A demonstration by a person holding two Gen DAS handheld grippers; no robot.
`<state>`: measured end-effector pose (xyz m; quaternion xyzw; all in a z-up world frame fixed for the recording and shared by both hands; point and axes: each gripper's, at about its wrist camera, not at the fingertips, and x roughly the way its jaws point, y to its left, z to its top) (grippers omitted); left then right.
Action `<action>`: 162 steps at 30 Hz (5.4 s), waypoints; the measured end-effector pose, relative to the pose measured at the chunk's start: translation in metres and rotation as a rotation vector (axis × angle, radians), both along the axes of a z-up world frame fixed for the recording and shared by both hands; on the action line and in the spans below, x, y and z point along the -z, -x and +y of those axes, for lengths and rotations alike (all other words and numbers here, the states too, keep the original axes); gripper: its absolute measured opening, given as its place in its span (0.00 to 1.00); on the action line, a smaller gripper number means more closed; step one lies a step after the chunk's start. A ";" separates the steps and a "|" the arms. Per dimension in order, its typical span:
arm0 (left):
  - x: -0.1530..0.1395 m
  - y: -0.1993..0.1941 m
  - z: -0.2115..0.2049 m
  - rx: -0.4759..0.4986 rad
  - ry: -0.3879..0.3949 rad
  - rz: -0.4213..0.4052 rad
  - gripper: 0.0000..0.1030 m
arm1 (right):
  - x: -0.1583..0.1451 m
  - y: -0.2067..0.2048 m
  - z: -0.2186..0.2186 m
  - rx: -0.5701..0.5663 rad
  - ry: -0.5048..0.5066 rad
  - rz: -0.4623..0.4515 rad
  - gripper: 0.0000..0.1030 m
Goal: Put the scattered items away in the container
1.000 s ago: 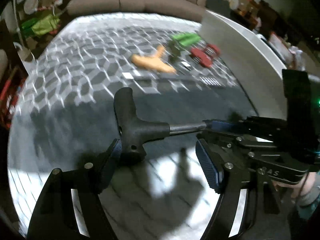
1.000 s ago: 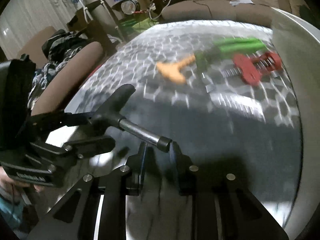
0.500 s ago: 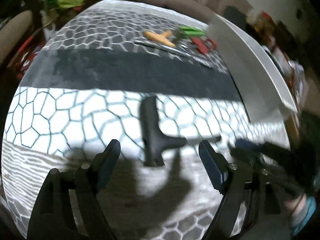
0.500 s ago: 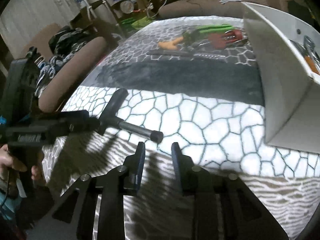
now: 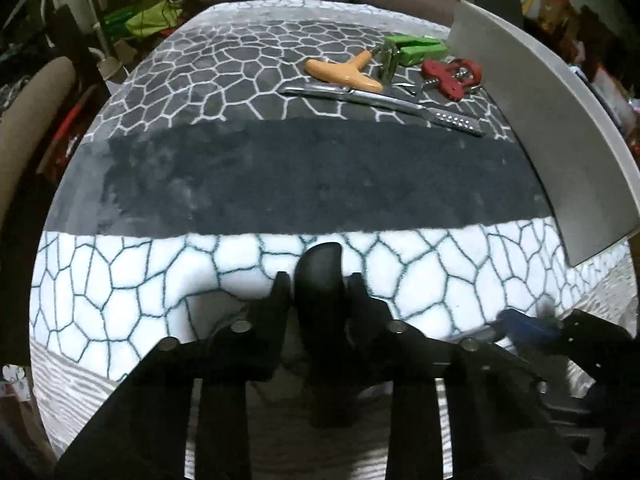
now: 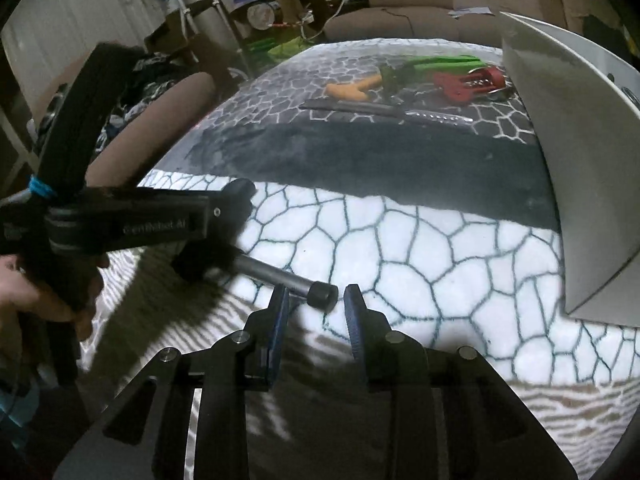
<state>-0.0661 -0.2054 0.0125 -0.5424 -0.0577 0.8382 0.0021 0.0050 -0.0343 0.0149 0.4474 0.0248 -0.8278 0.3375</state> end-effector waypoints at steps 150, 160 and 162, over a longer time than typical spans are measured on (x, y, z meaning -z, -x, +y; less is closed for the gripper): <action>-0.149 0.054 0.181 0.313 -0.808 0.065 0.17 | -0.156 0.039 0.168 0.088 0.362 -0.009 0.14; -0.136 0.119 0.320 0.398 -0.888 -0.040 0.17 | -0.165 0.083 0.285 0.183 0.124 0.027 0.13; -0.131 0.129 0.336 0.412 -0.863 -0.054 0.17 | -0.157 0.094 0.297 0.185 0.076 0.029 0.13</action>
